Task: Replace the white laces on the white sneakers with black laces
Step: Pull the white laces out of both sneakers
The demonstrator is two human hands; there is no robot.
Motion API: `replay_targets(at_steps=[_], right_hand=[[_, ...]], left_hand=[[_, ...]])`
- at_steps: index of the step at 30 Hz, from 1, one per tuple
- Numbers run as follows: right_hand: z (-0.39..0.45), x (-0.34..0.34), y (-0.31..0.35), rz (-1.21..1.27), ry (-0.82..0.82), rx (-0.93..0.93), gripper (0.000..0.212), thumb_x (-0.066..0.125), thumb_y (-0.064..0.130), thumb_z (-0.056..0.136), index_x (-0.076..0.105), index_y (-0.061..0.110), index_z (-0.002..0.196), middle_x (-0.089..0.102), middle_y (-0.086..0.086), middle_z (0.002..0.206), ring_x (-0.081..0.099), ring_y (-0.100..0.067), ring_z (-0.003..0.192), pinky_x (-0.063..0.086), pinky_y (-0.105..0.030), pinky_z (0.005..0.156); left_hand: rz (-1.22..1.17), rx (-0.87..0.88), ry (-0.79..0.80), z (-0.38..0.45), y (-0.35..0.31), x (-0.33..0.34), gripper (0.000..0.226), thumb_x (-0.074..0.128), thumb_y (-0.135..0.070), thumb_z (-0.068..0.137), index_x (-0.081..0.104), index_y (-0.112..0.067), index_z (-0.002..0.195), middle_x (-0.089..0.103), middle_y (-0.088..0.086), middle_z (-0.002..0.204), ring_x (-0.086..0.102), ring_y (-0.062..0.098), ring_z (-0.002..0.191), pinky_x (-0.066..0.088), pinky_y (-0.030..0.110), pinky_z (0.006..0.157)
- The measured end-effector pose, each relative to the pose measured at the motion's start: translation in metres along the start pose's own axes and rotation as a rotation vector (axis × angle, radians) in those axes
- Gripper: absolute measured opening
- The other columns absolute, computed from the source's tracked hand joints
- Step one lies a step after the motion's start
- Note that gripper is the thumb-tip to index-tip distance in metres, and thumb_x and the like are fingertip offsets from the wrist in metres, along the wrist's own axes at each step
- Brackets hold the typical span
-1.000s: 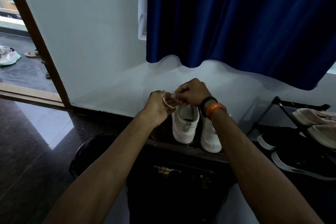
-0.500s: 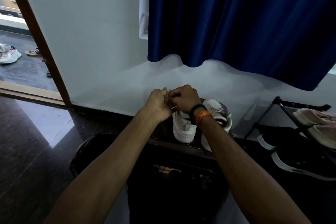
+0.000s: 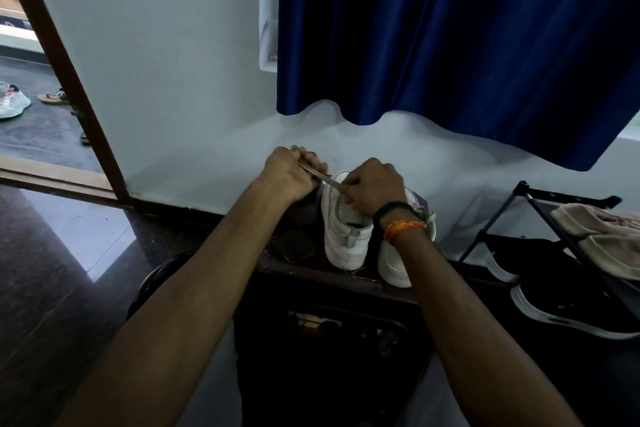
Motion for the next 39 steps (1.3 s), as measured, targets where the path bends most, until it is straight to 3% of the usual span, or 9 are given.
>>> replay_targets(at_steps=[7, 12, 15, 19, 21, 23, 26, 35, 39], right_hand=[[-0.003, -0.061, -0.101, 0.117, -0.263, 0.396, 0.02, 0.061, 0.028, 0.087, 0.076, 0.015, 0.088, 0.071, -0.008, 0.087, 0.063, -0.026, 0.078, 0.049, -0.031, 0.07], [-0.016, -0.053, -0.137, 0.909, -0.202, 0.531, 0.019, 0.054, 0.013, 0.096, 0.065, 0.012, 0.08, 0.057, -0.004, 0.074, 0.047, -0.013, 0.06, 0.04, -0.026, 0.056], [-0.017, -0.037, -0.114, 1.27, -0.167, 0.461, 0.024, 0.049, 0.015, 0.101, 0.063, 0.011, 0.082, 0.061, -0.003, 0.077, 0.056, -0.016, 0.072, 0.049, -0.028, 0.067], [-0.016, -0.019, -0.046, 1.684, 0.066, 0.252, 0.031, 0.044, 0.024, 0.105, 0.056, 0.016, 0.078, 0.072, -0.013, 0.117, 0.064, -0.024, 0.12, 0.046, -0.039, 0.106], [-0.02, -0.016, -0.021, 1.995, 0.147, 0.184, 0.03, 0.042, 0.022, 0.106, 0.057, 0.013, 0.082, 0.074, -0.014, 0.106, 0.069, -0.028, 0.113, 0.048, -0.044, 0.106], [-0.025, -0.014, -0.011, 2.229, 0.209, 0.163, 0.031, 0.041, 0.019, 0.107, 0.06, 0.01, 0.084, 0.068, -0.005, 0.075, 0.072, -0.018, 0.073, 0.061, -0.035, 0.078], [-0.031, -0.011, -0.031, 2.189, 0.179, 0.187, 0.028, 0.04, 0.02, 0.106, 0.054, 0.014, 0.083, 0.043, 0.007, 0.058, 0.037, -0.003, 0.039, 0.032, -0.016, 0.035], [-0.053, -0.002, -0.151, 1.775, -0.179, 0.546, 0.031, 0.037, 0.017, 0.106, 0.044, 0.017, 0.076, 0.036, 0.009, 0.05, 0.022, -0.005, 0.033, 0.017, -0.017, 0.03], [-0.055, -0.012, -0.157, 1.45, -0.294, 0.585, 0.03, 0.044, 0.016, 0.104, 0.051, 0.015, 0.076, 0.044, 0.003, 0.056, 0.029, -0.005, 0.034, 0.022, -0.017, 0.03]], left_hand=[[-0.084, 0.093, -0.17, 0.027, -0.061, -0.069, 0.038, 0.022, -0.004, 0.101, 0.039, -0.013, 0.068, 0.029, -0.002, 0.043, 0.021, 0.011, 0.04, 0.026, 0.023, 0.05], [-0.047, 0.141, -0.347, 0.033, -0.075, -0.123, 0.035, 0.021, -0.001, 0.097, 0.042, -0.011, 0.071, 0.031, -0.001, 0.059, 0.022, 0.012, 0.047, 0.02, 0.023, 0.048], [0.138, 0.187, -0.317, 0.04, -0.07, -0.123, 0.036, 0.026, -0.004, 0.1, 0.045, -0.01, 0.07, 0.034, -0.001, 0.059, 0.026, 0.01, 0.04, 0.022, 0.019, 0.039], [0.314, 0.153, -0.181, 0.05, -0.036, -0.089, 0.041, 0.033, -0.022, 0.108, 0.05, -0.009, 0.073, 0.035, -0.003, 0.041, 0.024, 0.008, 0.03, 0.022, 0.017, 0.036], [0.302, 0.123, -0.115, 0.052, -0.024, -0.076, 0.043, 0.03, -0.022, 0.109, 0.048, -0.009, 0.072, 0.034, -0.003, 0.039, 0.024, 0.008, 0.03, 0.022, 0.018, 0.037], [0.255, 0.11, -0.082, 0.053, -0.02, -0.071, 0.042, 0.029, -0.019, 0.109, 0.047, -0.009, 0.072, 0.035, -0.003, 0.04, 0.024, 0.009, 0.03, 0.023, 0.017, 0.036], [0.187, 0.117, -0.105, 0.055, -0.029, -0.081, 0.041, 0.029, -0.014, 0.108, 0.047, -0.009, 0.072, 0.037, -0.002, 0.041, 0.025, 0.009, 0.032, 0.024, 0.019, 0.037], [0.138, 0.239, -0.286, 0.066, -0.107, -0.132, 0.039, 0.02, 0.0, 0.1, 0.044, -0.011, 0.071, 0.033, -0.001, 0.049, 0.021, 0.01, 0.031, 0.018, 0.015, 0.037], [0.405, 0.328, -0.322, 0.058, -0.12, -0.118, 0.031, 0.031, -0.003, 0.101, 0.049, -0.009, 0.077, 0.036, 0.001, 0.062, 0.025, 0.008, 0.034, 0.02, 0.018, 0.035]])
Point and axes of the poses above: each hand's wrist, its own z-axis towards the middle knuckle, its own x-axis out of the palm, y = z × x, the point moved 10 cm from there along z, towards the middle knuckle
